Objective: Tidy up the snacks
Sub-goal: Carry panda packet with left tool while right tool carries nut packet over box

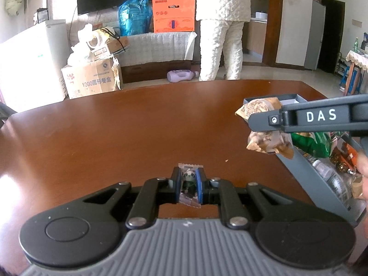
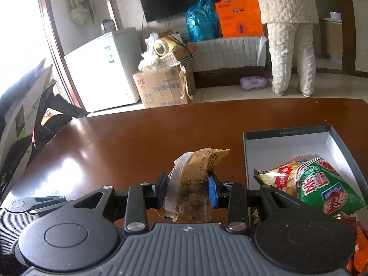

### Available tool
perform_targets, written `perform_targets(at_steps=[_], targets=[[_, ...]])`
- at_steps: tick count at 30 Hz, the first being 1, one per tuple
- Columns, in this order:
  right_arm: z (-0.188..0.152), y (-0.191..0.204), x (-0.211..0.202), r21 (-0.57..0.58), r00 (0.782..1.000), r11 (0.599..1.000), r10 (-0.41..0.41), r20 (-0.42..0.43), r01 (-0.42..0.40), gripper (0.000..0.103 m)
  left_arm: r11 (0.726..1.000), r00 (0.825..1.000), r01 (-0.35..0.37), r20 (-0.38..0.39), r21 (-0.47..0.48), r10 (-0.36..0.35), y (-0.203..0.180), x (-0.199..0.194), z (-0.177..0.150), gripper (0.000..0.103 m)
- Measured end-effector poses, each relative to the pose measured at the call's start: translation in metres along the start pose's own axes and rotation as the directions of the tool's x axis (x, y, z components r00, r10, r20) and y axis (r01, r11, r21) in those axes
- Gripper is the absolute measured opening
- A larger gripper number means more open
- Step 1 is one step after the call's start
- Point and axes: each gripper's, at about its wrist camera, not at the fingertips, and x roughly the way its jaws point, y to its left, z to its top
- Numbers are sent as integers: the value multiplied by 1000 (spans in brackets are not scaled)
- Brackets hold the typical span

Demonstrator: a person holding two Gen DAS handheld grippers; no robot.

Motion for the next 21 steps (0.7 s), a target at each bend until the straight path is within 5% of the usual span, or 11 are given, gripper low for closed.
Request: perform_targets(at_steps=[21], targets=[[3, -19, -34, -3, 999, 1000, -23, 42, 24, 37, 998, 998, 66, 25, -19, -66, -42, -6, 40, 10]])
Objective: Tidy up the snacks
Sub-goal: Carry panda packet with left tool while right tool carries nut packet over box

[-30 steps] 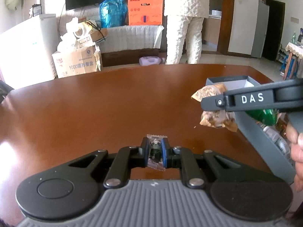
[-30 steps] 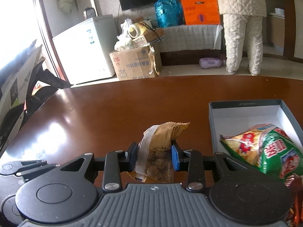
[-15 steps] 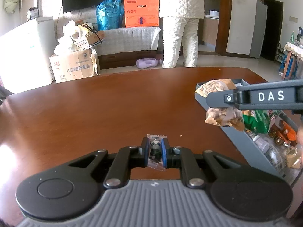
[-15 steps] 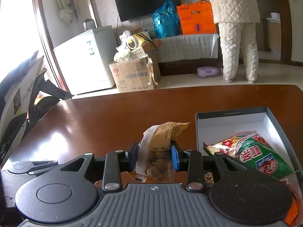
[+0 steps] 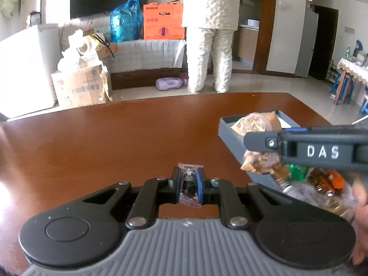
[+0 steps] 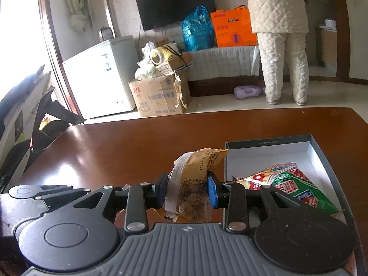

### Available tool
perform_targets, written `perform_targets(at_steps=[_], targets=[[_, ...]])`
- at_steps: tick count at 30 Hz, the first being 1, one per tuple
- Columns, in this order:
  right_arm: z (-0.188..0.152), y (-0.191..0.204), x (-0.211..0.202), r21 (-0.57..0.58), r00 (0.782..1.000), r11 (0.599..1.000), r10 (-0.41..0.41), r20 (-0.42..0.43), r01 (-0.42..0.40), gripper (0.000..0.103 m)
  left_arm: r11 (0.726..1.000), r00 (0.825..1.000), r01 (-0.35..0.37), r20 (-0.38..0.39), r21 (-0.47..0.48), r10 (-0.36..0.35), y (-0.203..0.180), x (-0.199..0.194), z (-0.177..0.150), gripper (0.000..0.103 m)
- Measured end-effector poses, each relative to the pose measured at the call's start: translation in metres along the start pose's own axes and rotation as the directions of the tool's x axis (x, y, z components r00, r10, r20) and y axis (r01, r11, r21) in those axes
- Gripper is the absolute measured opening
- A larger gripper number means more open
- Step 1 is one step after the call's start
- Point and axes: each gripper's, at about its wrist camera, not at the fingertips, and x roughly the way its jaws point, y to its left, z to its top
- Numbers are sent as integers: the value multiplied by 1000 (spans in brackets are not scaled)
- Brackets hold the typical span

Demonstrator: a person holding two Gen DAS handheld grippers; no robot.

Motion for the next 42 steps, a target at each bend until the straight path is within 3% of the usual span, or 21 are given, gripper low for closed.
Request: perform_targets(at_steps=[18, 42], targets=[[-9, -55, -45, 74, 995, 994, -82, 51, 78, 37, 995, 996, 89, 11, 49, -89, -80, 14, 32, 10], [-13, -74, -66, 118, 987, 986, -129, 93, 118, 37, 989, 993, 111, 18, 102, -114, -101, 9, 40, 10]])
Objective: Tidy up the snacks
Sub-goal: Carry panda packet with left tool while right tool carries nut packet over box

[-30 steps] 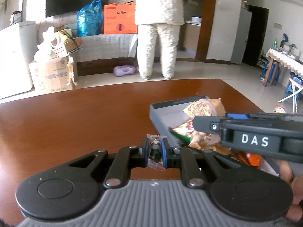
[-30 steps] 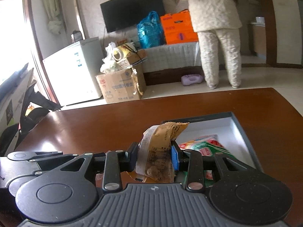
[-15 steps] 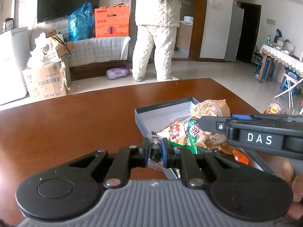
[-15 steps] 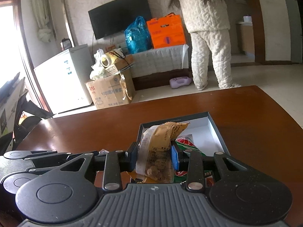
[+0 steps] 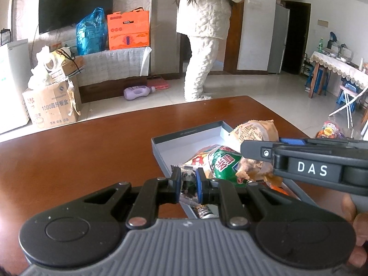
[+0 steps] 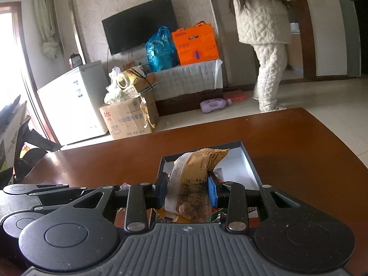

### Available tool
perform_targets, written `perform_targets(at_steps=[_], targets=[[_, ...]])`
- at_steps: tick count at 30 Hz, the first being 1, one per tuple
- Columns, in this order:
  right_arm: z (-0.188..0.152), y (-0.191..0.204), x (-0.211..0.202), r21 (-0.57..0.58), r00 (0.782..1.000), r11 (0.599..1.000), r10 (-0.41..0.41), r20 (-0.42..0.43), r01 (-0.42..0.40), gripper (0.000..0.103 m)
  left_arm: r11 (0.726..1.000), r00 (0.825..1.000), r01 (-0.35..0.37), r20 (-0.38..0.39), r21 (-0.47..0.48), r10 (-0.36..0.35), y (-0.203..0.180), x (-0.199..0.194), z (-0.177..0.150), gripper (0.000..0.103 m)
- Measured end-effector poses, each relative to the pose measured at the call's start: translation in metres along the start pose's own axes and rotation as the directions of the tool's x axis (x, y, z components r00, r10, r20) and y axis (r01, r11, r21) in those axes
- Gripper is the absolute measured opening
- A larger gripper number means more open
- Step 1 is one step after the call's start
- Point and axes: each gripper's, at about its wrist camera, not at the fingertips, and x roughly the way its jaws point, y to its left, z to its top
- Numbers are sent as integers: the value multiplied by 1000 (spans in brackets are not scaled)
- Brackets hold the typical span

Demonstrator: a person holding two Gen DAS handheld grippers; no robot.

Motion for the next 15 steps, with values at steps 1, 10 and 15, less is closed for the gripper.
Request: perform_targets(at_steps=[1, 10, 15], targets=[[0, -1, 0, 2, 1000, 1000, -2, 2, 2, 37, 1000, 1000, 1, 0, 4, -1, -2, 0, 1, 10], [1, -8, -2, 13, 1000, 1000, -22, 6, 22, 37, 999, 999, 32, -15, 28, -32, -18, 11, 5, 10], [-1, -13, -1, 13, 999, 999, -34, -2, 34, 37, 998, 998, 53, -20, 44, -52, -31, 15, 2, 10]])
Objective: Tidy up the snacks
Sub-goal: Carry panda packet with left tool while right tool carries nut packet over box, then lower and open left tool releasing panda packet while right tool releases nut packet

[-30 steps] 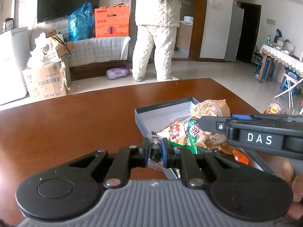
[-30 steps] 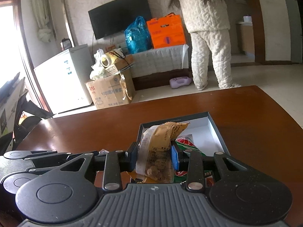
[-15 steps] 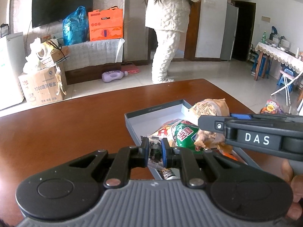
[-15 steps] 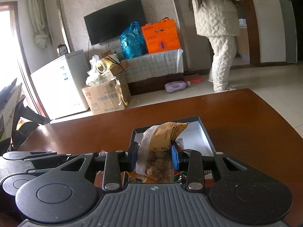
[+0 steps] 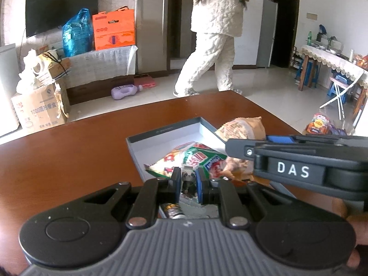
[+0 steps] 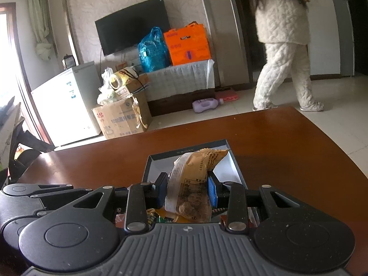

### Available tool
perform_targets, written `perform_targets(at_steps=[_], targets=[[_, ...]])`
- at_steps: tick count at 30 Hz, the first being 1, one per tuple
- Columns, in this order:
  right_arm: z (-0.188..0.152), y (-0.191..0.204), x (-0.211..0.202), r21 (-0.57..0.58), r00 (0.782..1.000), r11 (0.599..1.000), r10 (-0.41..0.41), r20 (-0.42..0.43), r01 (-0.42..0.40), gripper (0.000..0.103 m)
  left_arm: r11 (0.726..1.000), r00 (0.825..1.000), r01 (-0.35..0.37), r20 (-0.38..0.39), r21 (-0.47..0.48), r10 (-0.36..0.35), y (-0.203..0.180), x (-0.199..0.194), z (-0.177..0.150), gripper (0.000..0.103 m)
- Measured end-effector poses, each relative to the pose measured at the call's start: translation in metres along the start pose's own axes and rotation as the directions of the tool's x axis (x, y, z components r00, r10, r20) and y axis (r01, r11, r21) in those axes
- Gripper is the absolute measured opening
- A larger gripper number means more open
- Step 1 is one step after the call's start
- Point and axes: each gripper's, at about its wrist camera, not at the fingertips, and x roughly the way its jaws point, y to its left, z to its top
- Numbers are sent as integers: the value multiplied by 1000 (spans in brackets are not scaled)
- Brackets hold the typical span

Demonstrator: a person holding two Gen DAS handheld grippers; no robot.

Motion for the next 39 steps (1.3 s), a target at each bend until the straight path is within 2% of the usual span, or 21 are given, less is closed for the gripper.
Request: perform_targets(at_steps=[18, 39], targets=[[-3, -3, 19, -23, 998, 999, -30, -60, 29, 37, 1000, 998, 15, -54, 17, -14, -15, 34, -17, 10], [-6, -10, 35, -20, 994, 999, -29, -103, 27, 37, 999, 996, 24, -83, 29, -22, -21, 52, -29, 10]])
